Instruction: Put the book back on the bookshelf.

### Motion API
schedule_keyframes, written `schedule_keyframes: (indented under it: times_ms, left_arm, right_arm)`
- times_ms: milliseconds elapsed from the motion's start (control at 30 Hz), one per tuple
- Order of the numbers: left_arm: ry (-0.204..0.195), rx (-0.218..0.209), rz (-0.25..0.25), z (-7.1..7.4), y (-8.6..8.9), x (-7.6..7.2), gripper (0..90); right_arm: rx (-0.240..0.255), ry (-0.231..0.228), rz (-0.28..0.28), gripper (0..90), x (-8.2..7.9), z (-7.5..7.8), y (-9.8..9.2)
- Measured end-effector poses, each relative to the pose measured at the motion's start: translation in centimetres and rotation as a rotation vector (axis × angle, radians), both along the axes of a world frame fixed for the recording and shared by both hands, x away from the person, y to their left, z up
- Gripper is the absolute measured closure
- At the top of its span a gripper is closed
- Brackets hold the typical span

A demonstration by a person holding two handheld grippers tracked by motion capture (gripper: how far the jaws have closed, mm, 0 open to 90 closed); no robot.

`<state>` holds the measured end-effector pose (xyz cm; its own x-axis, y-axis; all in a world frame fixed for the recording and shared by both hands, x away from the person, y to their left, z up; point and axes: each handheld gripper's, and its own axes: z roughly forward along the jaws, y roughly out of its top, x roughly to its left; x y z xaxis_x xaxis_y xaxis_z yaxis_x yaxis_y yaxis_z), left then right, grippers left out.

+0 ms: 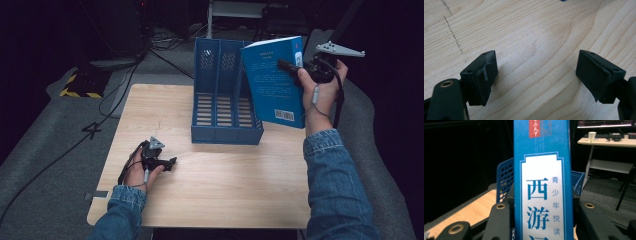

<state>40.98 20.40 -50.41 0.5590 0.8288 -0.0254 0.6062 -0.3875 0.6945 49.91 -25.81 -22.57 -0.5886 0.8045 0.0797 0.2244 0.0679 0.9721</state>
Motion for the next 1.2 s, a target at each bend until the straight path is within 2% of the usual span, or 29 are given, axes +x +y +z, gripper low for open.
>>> schedule_keyframes:
  times_ms: [200,567,733,900,1033,1133,1200]
  left_arm:
    - [-0.001,0.000,0.000,0.0,0.0,0.0,18.3]
    - [0.000,0.000,-0.005,0.0,0.1,0.0,18.3]
    - [0.001,0.002,-0.005,0.0,0.1,0.0,18.3]
    - [0.001,0.002,-0.005,0.0,0.1,0.0,18.3]
    - [0.001,0.002,-0.005,0.0,0.1,0.0,18.3]
    - [0.001,0.002,-0.005,0.0,0.1,0.0,18.3]
    - [0.000,0.002,-0.005,0.0,0.1,0.0,18.3]
  right_arm:
    - [0.056,0.030,-0.062,61.5,2.5,-0.7,0.2]
    - [0.078,0.090,-0.165,61.5,5.6,-1.5,0.4]
    - [0.084,0.106,-0.181,61.5,6.4,-2.0,0.7]
    - [0.092,0.105,-0.186,61.4,7.0,-2.3,1.4]
    - [0.084,0.101,-0.196,61.4,7.1,-2.0,2.1]
    - [0.103,0.106,-0.205,61.4,7.1,-1.7,2.8]
    - [0.104,0.098,-0.191,61.4,7.0,-1.3,3.3]
